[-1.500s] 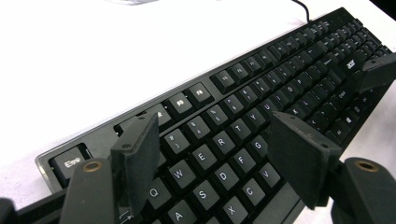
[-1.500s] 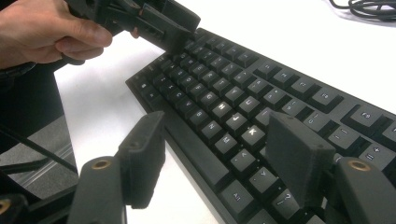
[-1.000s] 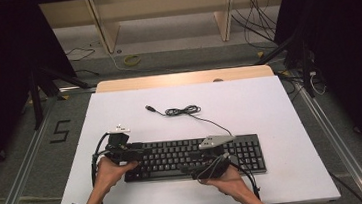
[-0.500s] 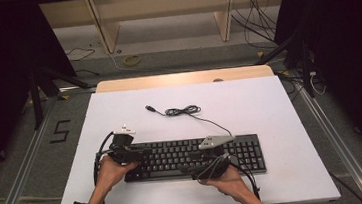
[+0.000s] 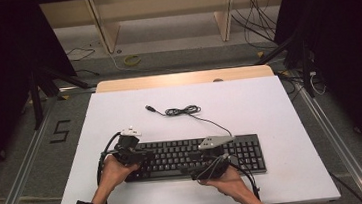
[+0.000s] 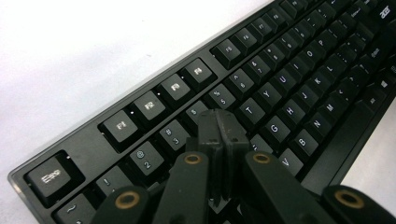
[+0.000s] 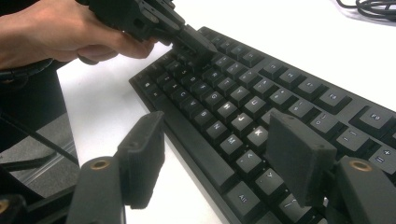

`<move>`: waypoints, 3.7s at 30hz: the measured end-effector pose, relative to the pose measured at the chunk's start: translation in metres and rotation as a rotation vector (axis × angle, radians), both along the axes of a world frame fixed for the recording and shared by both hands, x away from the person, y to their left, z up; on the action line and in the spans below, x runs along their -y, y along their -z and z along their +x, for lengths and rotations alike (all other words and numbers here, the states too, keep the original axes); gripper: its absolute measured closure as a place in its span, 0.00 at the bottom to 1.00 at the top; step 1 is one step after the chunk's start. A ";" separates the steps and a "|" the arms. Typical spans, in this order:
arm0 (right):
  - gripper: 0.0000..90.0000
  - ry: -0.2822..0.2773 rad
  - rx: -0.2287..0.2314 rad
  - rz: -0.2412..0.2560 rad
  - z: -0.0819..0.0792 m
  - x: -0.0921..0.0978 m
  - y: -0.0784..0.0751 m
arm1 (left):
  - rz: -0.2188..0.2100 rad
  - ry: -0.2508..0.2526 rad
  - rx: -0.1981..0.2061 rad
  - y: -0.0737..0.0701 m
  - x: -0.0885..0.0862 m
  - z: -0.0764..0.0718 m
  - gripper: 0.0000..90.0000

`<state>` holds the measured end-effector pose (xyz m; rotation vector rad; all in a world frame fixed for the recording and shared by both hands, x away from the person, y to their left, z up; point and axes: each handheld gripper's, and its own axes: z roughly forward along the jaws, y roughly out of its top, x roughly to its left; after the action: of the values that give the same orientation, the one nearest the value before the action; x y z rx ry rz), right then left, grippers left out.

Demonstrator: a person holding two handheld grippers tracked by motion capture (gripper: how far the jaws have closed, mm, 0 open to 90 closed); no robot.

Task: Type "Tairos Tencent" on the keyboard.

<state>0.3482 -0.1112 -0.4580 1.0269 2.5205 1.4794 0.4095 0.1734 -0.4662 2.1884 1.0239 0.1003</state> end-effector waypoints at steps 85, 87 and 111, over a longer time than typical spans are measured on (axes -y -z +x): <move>1.00 -0.024 -0.008 -0.148 0.022 -0.040 0.017 | -0.243 -0.102 0.102 -0.015 -0.019 -0.038 0.35; 1.00 -0.026 -0.008 -0.150 0.022 -0.041 0.017 | -0.244 -0.102 0.104 -0.015 -0.019 -0.038 0.35; 1.00 -0.033 -0.010 -0.193 0.023 -0.053 0.025 | -0.247 -0.099 0.106 -0.011 -0.021 -0.044 0.35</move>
<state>0.3708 -0.0583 -0.4832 0.9699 2.6357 1.2106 0.3656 0.1942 -0.4551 1.8903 1.0274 0.1272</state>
